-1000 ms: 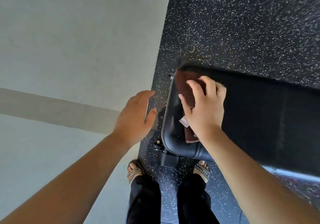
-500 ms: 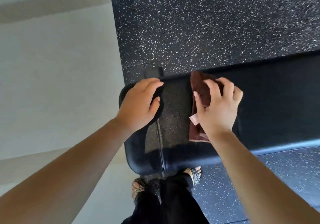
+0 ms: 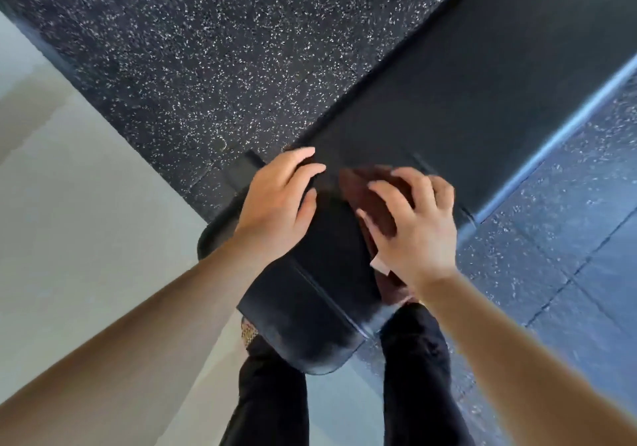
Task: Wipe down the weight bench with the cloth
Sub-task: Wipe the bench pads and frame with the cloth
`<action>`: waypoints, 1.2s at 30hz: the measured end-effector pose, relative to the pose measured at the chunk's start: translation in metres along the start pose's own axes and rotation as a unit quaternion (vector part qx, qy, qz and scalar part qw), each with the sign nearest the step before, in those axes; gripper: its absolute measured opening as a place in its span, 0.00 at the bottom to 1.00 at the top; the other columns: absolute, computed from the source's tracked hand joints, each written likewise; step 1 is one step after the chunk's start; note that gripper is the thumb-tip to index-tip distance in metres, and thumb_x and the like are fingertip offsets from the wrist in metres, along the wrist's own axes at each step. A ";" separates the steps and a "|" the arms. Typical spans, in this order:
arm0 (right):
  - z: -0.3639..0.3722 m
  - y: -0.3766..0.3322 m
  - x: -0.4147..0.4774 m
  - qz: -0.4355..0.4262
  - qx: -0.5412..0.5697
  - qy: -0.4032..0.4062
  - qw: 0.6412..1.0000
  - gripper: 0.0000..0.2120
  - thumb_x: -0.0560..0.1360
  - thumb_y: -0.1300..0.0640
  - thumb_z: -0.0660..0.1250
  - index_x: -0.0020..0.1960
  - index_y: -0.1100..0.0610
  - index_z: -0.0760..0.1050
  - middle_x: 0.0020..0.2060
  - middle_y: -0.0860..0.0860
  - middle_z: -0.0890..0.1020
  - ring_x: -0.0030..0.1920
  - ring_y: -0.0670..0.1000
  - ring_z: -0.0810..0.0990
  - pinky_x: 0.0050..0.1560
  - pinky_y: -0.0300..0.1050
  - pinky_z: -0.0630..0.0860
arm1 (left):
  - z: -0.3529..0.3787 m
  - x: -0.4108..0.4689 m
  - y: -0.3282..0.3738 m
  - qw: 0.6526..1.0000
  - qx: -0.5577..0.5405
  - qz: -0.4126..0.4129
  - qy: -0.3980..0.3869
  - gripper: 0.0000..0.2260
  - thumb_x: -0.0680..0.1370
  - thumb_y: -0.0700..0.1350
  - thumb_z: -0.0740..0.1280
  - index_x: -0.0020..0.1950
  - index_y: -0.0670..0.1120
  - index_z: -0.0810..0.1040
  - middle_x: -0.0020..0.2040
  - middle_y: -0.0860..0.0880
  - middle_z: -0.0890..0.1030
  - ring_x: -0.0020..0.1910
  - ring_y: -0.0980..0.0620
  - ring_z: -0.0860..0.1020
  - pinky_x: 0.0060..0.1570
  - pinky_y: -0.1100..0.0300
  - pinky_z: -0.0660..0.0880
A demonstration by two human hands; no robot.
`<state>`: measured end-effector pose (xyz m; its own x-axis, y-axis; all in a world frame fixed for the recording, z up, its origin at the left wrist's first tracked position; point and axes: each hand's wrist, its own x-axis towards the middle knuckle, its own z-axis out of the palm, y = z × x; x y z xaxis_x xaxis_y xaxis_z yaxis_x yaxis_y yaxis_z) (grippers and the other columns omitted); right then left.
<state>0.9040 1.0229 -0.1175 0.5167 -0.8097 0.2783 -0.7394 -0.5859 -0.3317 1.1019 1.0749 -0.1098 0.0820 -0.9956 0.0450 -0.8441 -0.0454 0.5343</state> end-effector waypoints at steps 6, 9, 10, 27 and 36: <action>0.004 -0.023 -0.009 0.178 -0.050 0.062 0.981 0.13 0.75 0.48 0.67 0.57 0.52 0.77 0.58 0.55 0.75 0.55 0.59 0.66 0.54 0.50 0.69 | 0.011 -0.017 0.002 0.991 0.051 0.086 -0.087 0.17 0.74 0.45 0.60 0.62 0.47 0.74 0.68 0.49 0.70 0.69 0.50 0.65 0.67 0.35 0.54; 0.005 -0.048 -0.052 0.213 -0.038 0.075 0.973 0.13 0.74 0.48 0.68 0.56 0.52 0.78 0.58 0.55 0.75 0.55 0.61 0.68 0.57 0.51 0.68 | 0.012 -0.019 0.003 0.989 0.026 0.106 -0.097 0.18 0.74 0.43 0.59 0.63 0.45 0.73 0.68 0.47 0.71 0.69 0.48 0.65 0.68 0.40 0.53; 0.004 -0.057 -0.066 0.226 -0.034 0.083 0.970 0.13 0.74 0.49 0.69 0.56 0.52 0.78 0.58 0.55 0.74 0.55 0.61 0.67 0.58 0.51 0.69 | 0.012 -0.019 0.005 0.988 0.013 0.111 -0.103 0.18 0.74 0.42 0.58 0.63 0.44 0.73 0.68 0.47 0.71 0.69 0.48 0.65 0.69 0.42 0.53; -0.004 -0.018 -0.053 0.470 0.064 0.238 0.848 0.20 0.72 0.48 0.69 0.63 0.48 0.75 0.63 0.54 0.72 0.58 0.59 0.69 0.57 0.26 0.54 | 0.027 -0.025 0.021 0.987 0.051 0.143 -0.056 0.16 0.74 0.42 0.59 0.62 0.46 0.72 0.66 0.48 0.71 0.66 0.49 0.67 0.69 0.45 0.54; 0.010 -0.143 -0.155 0.500 0.136 0.199 0.832 0.20 0.71 0.47 0.68 0.62 0.46 0.72 0.62 0.54 0.70 0.58 0.58 0.70 0.63 0.38 0.59 | 0.026 -0.027 0.020 0.986 0.045 0.149 -0.057 0.16 0.75 0.44 0.59 0.63 0.47 0.72 0.66 0.48 0.70 0.67 0.51 0.65 0.70 0.44 0.54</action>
<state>0.9333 1.2318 -0.1222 -0.5217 -0.8532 -0.0007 -0.5613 0.3438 -0.7528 1.0692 1.0991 -0.1227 -0.2322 -0.9685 0.0894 -0.8663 0.2477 0.4338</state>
